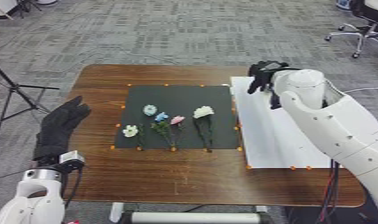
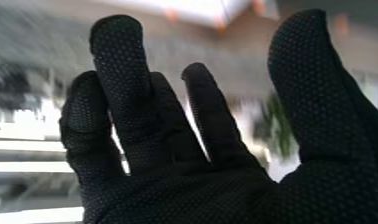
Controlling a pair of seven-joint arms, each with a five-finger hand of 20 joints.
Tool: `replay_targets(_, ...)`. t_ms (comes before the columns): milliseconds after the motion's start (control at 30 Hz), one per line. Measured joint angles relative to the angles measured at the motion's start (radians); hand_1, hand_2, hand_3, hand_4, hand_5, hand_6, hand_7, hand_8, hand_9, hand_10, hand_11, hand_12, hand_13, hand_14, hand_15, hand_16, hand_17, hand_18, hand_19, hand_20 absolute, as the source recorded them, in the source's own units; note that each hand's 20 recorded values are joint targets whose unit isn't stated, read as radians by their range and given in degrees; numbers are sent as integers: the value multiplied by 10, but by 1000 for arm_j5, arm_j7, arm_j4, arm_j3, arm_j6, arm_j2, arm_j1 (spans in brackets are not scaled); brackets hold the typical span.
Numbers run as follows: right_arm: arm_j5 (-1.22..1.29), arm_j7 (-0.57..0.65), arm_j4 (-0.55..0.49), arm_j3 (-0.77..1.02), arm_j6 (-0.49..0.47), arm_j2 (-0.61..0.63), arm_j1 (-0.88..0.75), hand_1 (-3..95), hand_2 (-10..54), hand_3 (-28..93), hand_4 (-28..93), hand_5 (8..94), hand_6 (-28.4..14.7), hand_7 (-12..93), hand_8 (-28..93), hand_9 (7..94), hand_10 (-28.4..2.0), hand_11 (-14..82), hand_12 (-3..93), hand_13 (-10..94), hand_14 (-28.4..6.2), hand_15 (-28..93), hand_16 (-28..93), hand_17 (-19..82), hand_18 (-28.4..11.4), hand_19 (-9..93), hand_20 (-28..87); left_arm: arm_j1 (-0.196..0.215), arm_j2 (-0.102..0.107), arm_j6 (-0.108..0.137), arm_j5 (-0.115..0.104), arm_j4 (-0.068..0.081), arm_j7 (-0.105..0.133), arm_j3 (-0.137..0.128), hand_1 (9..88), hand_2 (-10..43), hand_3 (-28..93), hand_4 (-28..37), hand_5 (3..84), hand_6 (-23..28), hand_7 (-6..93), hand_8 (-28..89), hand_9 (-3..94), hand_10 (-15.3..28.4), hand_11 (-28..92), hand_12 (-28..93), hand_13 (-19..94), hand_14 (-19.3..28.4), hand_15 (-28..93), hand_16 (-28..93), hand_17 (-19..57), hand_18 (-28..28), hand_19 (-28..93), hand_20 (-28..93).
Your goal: Arrange flowers
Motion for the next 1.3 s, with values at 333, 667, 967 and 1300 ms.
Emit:
replay_targets(333, -30, 51, 49, 26, 82, -10, -63, 412, -95, 653, -200, 460, -22, 116, -67, 479, -154, 60, 152, 659, -131, 556, 280, 307, -236, 739, 576, 0, -1, 0, 0, 0, 1, 0, 220, -46, 728, -281, 443, 7, 117, -72, 446, 129, 172, 125, 354, 173, 186, 33, 18, 138, 92, 173)
replay_targets(667, -69, 107, 104, 58, 190, -34, -96, 454, -95, 638, -183, 522, -2, 142, -82, 599, -139, 108, 159, 691, -119, 574, 292, 330, -234, 761, 574, 0, -4, 0, 0, 0, 3, 1, 219, -46, 728, -282, 443, 6, 118, -72, 446, 128, 171, 126, 354, 174, 186, 32, 18, 138, 93, 173)
replay_targets(967, -86, 97, 137, 58, 323, -36, -134, 594, -88, 538, -184, 731, 16, 213, 67, 829, -108, 144, 300, 752, -91, 632, 354, 381, -231, 809, 601, 0, -5, 0, 0, 0, 3, 1, 219, -46, 729, -282, 443, 7, 117, -72, 446, 129, 172, 126, 354, 174, 187, 32, 18, 138, 93, 173)
replay_targets(1300, 7, 97, 68, -76, 540, 52, -140, 600, -93, 555, -180, 777, 15, 212, 75, 875, -98, 144, 331, 781, -73, 659, 376, 412, -232, 850, 605, 0, -4, -2, 0, 0, 1, 1, 219, -46, 729, -281, 444, 7, 117, -72, 446, 129, 171, 125, 354, 173, 186, 32, 18, 138, 93, 173)
